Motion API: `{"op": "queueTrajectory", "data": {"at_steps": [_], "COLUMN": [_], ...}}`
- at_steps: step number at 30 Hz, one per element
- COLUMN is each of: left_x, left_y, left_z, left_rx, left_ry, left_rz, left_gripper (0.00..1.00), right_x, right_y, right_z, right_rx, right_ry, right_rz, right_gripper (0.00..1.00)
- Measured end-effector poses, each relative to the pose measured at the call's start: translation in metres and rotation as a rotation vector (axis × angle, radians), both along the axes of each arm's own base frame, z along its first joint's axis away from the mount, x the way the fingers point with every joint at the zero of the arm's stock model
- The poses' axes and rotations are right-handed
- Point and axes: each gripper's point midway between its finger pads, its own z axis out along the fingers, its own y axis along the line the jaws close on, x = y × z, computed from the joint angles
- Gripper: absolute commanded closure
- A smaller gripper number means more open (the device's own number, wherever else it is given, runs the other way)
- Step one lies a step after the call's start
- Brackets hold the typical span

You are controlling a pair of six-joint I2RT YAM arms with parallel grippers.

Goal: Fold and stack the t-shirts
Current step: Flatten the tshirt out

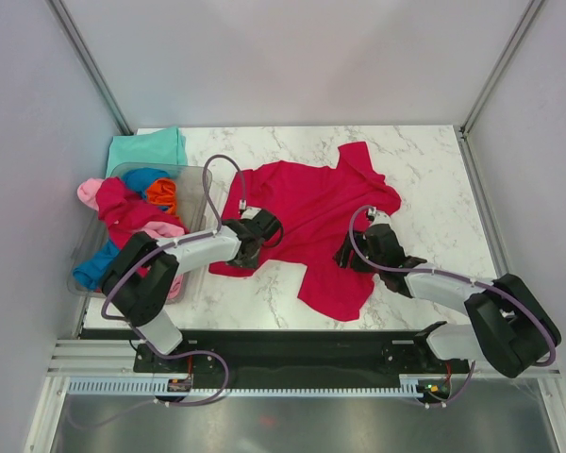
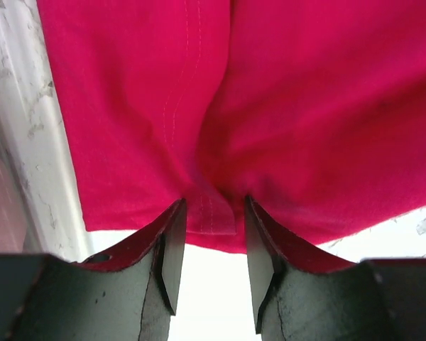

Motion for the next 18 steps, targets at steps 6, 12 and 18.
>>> {"op": "queueTrajectory", "data": {"at_steps": [6, 12, 18], "left_x": [0.003, 0.005, 0.005], "left_y": [0.001, 0.005, 0.004], "left_z": [0.000, 0.010, 0.030], "left_rx": [0.017, 0.024, -0.015], "left_ry": [-0.009, -0.036, -0.074], "left_rz": [0.003, 0.003, 0.003], "left_gripper": [0.74, 0.98, 0.98], "right_x": [0.001, 0.001, 0.001], "right_y": [0.001, 0.001, 0.001], "right_z": [0.000, 0.000, 0.000], "right_rx": [0.002, 0.002, 0.002], "right_ry": [-0.003, -0.002, -0.003], "right_rz": [0.001, 0.001, 0.001], "right_gripper": [0.29, 0.30, 0.30]}}
